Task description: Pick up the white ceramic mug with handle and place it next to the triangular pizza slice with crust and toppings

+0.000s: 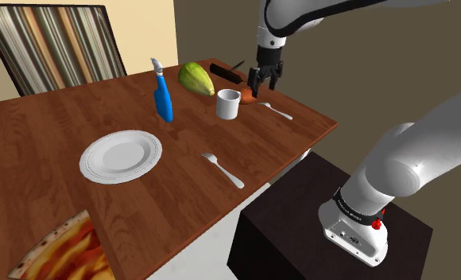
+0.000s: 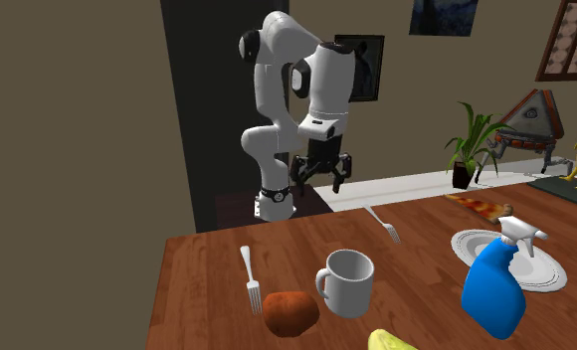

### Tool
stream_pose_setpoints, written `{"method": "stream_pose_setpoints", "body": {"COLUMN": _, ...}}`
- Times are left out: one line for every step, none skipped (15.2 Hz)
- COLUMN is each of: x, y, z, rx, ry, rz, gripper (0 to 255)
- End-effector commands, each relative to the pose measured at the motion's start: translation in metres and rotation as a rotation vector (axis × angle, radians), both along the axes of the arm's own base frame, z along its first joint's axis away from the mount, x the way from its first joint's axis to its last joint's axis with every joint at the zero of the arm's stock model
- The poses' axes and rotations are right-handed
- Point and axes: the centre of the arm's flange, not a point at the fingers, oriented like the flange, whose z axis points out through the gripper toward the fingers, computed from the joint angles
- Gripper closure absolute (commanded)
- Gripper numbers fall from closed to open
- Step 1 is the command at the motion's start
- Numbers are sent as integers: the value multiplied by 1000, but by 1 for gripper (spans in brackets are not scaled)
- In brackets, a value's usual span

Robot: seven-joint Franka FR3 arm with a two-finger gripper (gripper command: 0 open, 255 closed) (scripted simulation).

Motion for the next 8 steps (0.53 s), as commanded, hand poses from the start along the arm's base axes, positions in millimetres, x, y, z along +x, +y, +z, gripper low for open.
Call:
{"method": "stream_pose_setpoints", "body": {"x": 21, "y": 8, "z": -12, "rx": 6, "ry": -16, "rz": -6, "gripper": 0}}
{"method": "stream_pose_setpoints", "body": {"x": 31, "y": 11, "z": -17, "rx": 9, "ry": -23, "rz": -9, "gripper": 0}}
{"method": "stream_pose_setpoints", "body": {"x": 42, "y": 14, "z": -21, "rx": 12, "ry": -30, "rz": -12, "gripper": 0}}
{"method": "stream_pose_setpoints", "body": {"x": 53, "y": 17, "z": -25, "rx": 14, "ry": -37, "rz": -15, "gripper": 0}}
{"method": "stream_pose_setpoints", "body": {"x": 64, "y": 19, "z": -30, "rx": 17, "ry": -45, "rz": -18, "gripper": 0}}
{"method": "stream_pose_setpoints", "body": {"x": 75, "y": 22, "z": -34, "rx": 20, "ry": -52, "rz": -21, "gripper": 0}}
{"method": "stream_pose_setpoints", "body": {"x": 86, "y": 25, "z": -38, "rx": 23, "ry": -59, "rz": -24, "gripper": 0}}
{"method": "stream_pose_setpoints", "body": {"x": 97, "y": 28, "z": -42, "rx": 25, "ry": -67, "rz": -27, "gripper": 0}}
